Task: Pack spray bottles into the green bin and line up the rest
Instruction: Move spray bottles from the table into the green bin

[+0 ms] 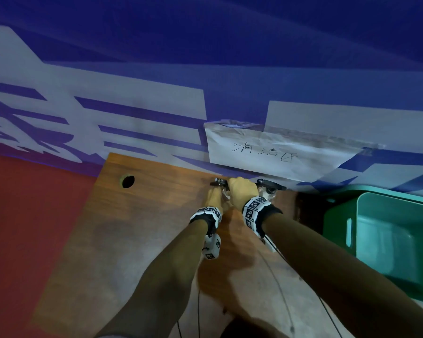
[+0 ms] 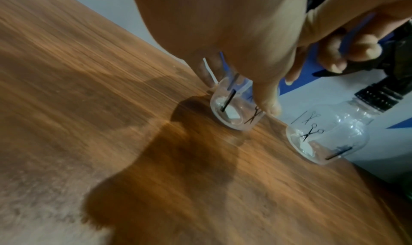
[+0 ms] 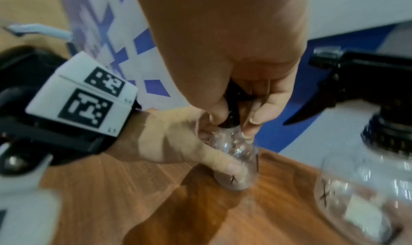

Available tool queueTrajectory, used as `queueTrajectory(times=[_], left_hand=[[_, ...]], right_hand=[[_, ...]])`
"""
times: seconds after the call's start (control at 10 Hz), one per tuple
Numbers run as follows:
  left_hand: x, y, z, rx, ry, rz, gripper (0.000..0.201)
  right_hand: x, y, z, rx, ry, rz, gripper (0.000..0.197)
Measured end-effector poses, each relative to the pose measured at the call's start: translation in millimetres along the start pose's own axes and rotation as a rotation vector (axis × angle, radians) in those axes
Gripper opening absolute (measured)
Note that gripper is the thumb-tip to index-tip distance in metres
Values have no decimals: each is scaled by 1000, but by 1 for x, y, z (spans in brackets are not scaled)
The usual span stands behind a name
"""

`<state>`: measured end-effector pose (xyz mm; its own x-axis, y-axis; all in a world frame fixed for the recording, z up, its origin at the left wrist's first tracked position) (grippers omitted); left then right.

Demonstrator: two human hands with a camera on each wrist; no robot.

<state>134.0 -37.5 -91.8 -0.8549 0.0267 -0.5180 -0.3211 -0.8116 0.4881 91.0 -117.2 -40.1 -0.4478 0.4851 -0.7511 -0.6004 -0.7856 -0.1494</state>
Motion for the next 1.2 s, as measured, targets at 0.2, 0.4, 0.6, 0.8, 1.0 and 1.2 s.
queueTrajectory(times=[0.2,0.4,0.6,0.8,1.0,1.2], left_hand=[[1,-5,-6,4,55,17,44],[2,4,-2,59,58,108,10],[3,0,0,71,69,166,12],[9,-6,-11,82,85,199,17],[8,-5,-9,77,89,186,23],[9,-6,-9,63,76,171,20]], right_hand=[[10,2,1,60,39,-102,40],[10,3,1,35,20,-34,41],[17,2,-3,-33,54,92,55],[12,5,-6,-57,113,126,52],[15,5,-7,-36,118,121,49],[17,5,-3,-9,119,71,44]])
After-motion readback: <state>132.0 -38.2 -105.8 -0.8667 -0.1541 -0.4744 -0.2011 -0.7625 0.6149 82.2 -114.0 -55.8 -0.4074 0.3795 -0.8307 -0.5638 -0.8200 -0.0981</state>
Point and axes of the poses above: each hand's wrist, its own z-axis away from the middle knuckle, its own x-axis out of the palm, y = z × x, the point moved 9 cm from there along -z, towards the middle knuckle, and after that the axes turned 13 degrees about -y, right-handed, at the moved point
